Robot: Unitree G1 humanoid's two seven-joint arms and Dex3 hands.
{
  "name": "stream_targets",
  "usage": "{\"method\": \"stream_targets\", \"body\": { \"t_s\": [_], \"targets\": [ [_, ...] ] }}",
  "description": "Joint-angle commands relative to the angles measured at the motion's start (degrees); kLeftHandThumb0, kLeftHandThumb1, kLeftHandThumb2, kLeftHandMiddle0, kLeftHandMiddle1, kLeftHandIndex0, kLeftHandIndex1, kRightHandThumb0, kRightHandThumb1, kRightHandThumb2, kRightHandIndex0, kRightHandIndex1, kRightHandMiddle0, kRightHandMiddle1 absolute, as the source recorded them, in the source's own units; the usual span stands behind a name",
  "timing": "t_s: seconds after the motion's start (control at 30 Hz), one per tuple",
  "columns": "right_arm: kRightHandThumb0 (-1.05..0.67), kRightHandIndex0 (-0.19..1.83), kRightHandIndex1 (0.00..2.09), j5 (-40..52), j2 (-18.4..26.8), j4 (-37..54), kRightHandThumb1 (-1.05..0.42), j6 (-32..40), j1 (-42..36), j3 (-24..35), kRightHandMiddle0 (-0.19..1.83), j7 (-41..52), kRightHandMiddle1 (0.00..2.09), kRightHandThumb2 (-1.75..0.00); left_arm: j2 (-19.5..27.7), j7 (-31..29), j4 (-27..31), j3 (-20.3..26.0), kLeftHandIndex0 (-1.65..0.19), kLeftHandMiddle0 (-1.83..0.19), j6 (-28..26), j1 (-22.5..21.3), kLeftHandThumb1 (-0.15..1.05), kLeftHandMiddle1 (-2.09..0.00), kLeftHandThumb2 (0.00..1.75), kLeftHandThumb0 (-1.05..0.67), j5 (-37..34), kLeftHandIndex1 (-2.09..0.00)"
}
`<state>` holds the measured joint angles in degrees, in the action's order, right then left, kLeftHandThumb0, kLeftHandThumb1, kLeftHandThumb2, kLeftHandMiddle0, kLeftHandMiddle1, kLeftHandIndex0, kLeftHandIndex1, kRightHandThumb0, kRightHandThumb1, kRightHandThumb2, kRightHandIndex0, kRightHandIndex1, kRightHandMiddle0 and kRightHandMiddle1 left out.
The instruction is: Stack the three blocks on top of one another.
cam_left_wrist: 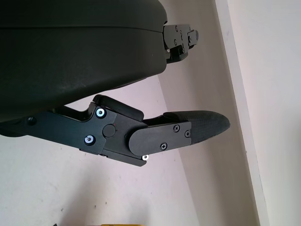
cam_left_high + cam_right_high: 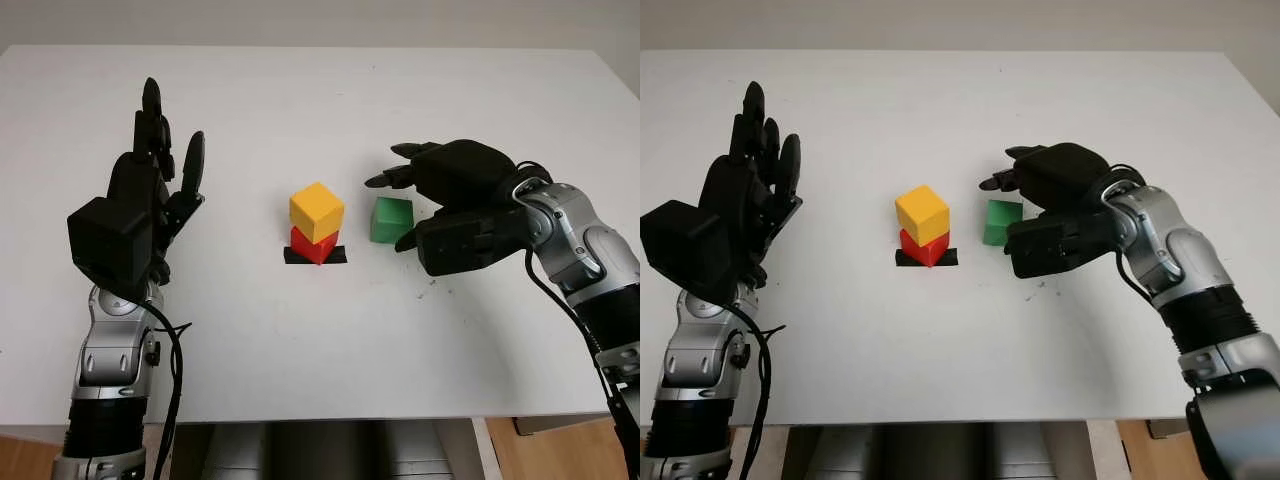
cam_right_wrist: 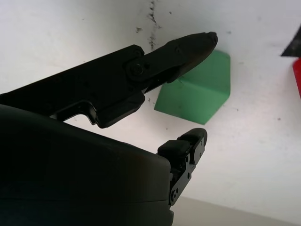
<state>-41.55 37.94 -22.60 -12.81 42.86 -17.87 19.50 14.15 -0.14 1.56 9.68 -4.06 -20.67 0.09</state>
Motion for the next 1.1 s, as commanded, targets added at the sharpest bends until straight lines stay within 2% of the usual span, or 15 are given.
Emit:
{"method": "stream_targets", "body": {
  "t_s": [0.0,0.03,0.07,0.17,0.57,0.73,0.9,1.07],
  "targets": [
    [-0.67,0.25,0.1,1.33,-0.54,-1.1,-0.96,-0.78,-0.56,0.81,0.59,-1.9,0.24,-0.06,-0.14,-0.06,0.76,0.29,0.13,0.13,0.14,0.17,1.05,-0.05,0.55,-0.69,-0.3,-0.05],
    [-0.64,0.28,0.08,1.59,-0.6,-1.45,-0.96,-0.93,-0.5,0.81,0.51,-2.37,0.48,-0.06,-0.16,0.08,0.88,0.27,0.13,0.13,-0.05,0.21,1.05,-0.05,0.54,-0.69,-0.22,-0.06],
    [-0.62,0.29,0.07,1.75,-0.62,-1.77,-0.97,-1.08,-0.39,0.72,0.44,-2.7,0.62,-0.05,-0.18,0.16,0.97,0.27,0.13,0.12,-0.19,0.24,1.05,-0.06,0.54,-0.69,-0.23,-0.06],
    [-0.61,0.31,0.06,1.97,-0.61,-2.74,-0.96,-1.24,0.11,0.23,0.35,-2.7,0.89,-0.05,-0.14,-0.01,1.16,0.31,0.13,0.13,-0.2,0.33,1.05,-0.05,0.54,-0.69,-0.47,-0.05],
    [-0.54,0.37,0.07,-3.7,1.16,-6.25,-0.93,-5.78,1.55,-2.51,0.39,-8.11,1.15,-0.05,-0.37,0.5,1.75,0.28,0.13,0.13,-1.15,0.65,1.05,-0.05,0.53,-0.7,0.03,-0.05],
    [-0.54,0.37,0.06,-4.64,1.42,-6.59,-0.92,-5.67,2.24,-2.84,0.38,-7.87,1.1,-0.05,-0.1,0.16,2.01,0.3,0.14,0.14,-1.32,0.75,1.05,-0.05,0.51,-0.7,-0.12,-0.05],
    [-0.41,0.42,0.07,-5.2,1.73,-6.44,-0.94,-7.3,1.89,-2.8,0.4,-10.92,1.37,-0.05,-0.05,-0.03,1.87,0.32,0.14,0.13,-1.1,0.75,1.05,-0.05,0.51,-0.7,-0.33,-0.05],
    [-0.38,0.45,0.07,-5.07,1.76,-7.41,-0.93,-8.1,2.91,-2.41,0.45,-13.33,1.24,-0.05,-0.01,-0.1,2.04,0.23,0.13,0.13,-1.23,0.81,1.05,-0.05,0.51,-0.7,-0.32,-0.05]
  ]
}}
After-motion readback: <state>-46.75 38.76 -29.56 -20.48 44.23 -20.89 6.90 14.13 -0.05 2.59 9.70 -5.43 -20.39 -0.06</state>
